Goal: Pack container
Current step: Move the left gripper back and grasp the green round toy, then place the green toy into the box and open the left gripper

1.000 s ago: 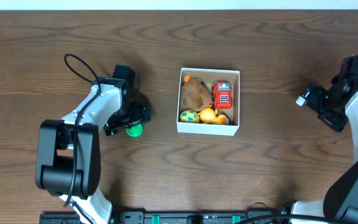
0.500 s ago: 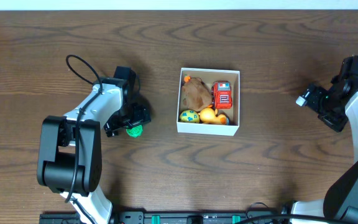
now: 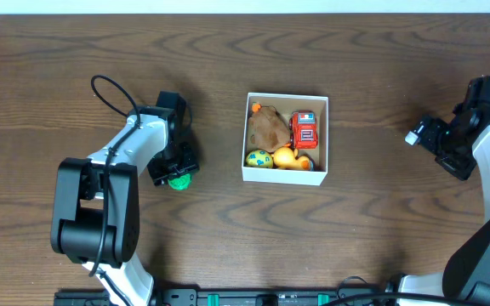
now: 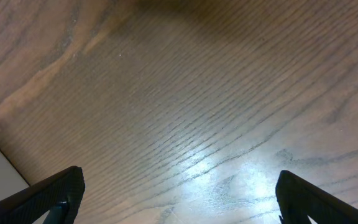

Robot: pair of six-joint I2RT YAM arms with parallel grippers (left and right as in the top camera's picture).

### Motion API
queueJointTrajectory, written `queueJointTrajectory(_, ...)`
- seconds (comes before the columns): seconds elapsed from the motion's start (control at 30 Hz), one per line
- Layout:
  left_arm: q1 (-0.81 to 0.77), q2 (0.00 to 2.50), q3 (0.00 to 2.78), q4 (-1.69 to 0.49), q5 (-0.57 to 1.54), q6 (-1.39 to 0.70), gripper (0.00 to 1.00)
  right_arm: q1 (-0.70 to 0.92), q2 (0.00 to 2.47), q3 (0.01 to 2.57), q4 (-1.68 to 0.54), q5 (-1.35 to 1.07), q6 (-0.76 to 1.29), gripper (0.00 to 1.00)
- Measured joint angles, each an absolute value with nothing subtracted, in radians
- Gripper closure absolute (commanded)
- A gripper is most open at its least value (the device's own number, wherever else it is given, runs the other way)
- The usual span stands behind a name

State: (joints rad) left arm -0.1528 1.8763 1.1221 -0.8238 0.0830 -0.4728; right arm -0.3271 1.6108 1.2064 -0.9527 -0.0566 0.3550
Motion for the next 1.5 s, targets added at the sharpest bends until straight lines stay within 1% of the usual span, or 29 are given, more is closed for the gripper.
queueJointTrajectory(0.3, -0.153, 1.876, 1.122, -0.827, 0.083, -0.472, 0.60, -0.327, 1.611, 1.206, -0.953, -0.057, 0.355, 0.01)
queueJointTrajectory(0.47, -0.154, 1.876, 1.149, -0.896, 0.083, -0.472, 0.64, -0.327, 1.611, 1.206, -0.953, -0.057, 0.355, 0.01)
queueJointTrajectory(0.63, -0.190, 1.855, 1.311, -0.985, 0.079, -0.463, 0.65, -0.327, 1.611, 1.206, -0.953, -0.057, 0.355, 0.01)
queueJointTrajectory(0.73, -0.253, 1.803, 1.415, -0.996, 0.078, -0.442, 0.65, -0.327, 1.611, 1.206, -0.952, -0.057, 0.355, 0.01)
queueJointTrajectory(0.87, -0.387, 1.714, 1.517, -0.966, 0.079, -0.404, 0.65, -0.327, 1.611, 1.206, -0.953, -0.057, 0.355, 0.01)
queueJointTrajectory(1.0, -0.537, 1.670, 1.545, -0.903, 0.080, -0.360, 0.64, -0.327, 1.611, 1.206, -0.953, -0.057, 0.355, 0.01)
queueJointTrajectory(1.13, -0.673, 1.699, 1.545, -0.887, 0.038, -0.318, 0.63, -0.327, 1.611, 1.206, -0.953, -0.057, 0.355, 0.01)
queueJointTrajectory(1.2, -0.706, 1.723, 1.545, -0.886, 0.009, -0.310, 0.62, -0.327, 1.611, 1.206, -0.953, -0.057, 0.355, 0.01)
queueJointTrajectory(1.23, -0.718, 1.736, 1.545, -0.886, -0.005, -0.308, 0.53, -0.327, 1.611, 1.206, -0.954, -0.057, 0.355, 0.01)
queueJointTrajectory(1.27, -0.725, 1.750, 1.545, -0.886, -0.014, -0.305, 0.47, -0.327, 1.611, 1.206, -0.955, -0.057, 0.355, 0.01)
queueJointTrajectory(1.33, -0.728, 1.773, 1.545, -0.886, -0.031, -0.295, 0.41, -0.327, 1.611, 1.206, -0.957, -0.057, 0.355, 0.01)
queueJointTrajectory(1.43, -0.723, 1.791, 1.545, -0.887, -0.047, -0.289, 0.36, -0.327, 1.611, 1.206, -0.956, -0.057, 0.355, 0.01)
queueJointTrajectory(1.5, -0.718, 1.792, 1.545, -0.886, -0.056, -0.286, 0.27, -0.327, 1.611, 1.206, -0.957, -0.057, 0.355, 0.01)
